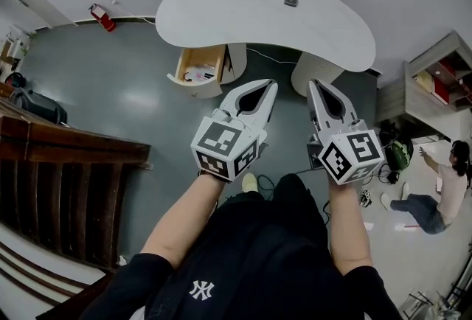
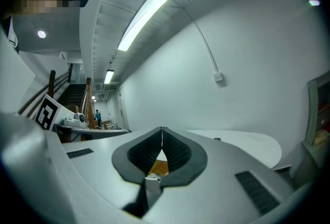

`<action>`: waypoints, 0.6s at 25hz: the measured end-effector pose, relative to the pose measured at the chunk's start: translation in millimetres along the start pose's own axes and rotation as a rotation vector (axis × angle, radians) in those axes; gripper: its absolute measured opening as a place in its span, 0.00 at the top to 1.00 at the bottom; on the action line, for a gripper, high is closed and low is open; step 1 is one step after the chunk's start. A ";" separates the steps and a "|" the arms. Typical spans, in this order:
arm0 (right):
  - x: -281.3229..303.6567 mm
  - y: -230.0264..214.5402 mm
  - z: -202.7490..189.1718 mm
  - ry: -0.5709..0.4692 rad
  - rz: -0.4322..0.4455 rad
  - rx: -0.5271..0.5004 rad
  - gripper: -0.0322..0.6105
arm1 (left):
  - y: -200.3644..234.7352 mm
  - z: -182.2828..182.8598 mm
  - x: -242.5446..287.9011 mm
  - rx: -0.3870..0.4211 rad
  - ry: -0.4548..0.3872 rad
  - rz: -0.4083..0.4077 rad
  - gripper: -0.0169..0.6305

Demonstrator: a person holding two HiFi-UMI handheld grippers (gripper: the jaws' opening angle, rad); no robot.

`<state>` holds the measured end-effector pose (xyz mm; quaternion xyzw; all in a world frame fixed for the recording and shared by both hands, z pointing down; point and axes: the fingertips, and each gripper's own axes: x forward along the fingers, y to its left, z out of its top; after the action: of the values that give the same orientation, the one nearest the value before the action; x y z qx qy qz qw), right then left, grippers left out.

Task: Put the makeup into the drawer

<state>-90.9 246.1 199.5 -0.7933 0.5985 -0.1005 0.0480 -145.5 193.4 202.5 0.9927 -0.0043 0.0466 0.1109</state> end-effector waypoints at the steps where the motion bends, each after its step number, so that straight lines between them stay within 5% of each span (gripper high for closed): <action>1: 2.0 1.4 0.2 0.001 0.000 -0.001 0.93 | 1.4 0.2 -0.5 -0.001 0.001 -0.002 0.96; 15: 49.2 -26.5 3.9 -0.003 0.024 0.002 0.93 | 29.6 -1.0 43.7 0.011 0.030 0.003 0.96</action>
<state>-52.2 206.1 206.0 -0.7863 0.6077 -0.0995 0.0508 -102.6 164.8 214.0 0.9925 -0.0037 0.0618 0.1054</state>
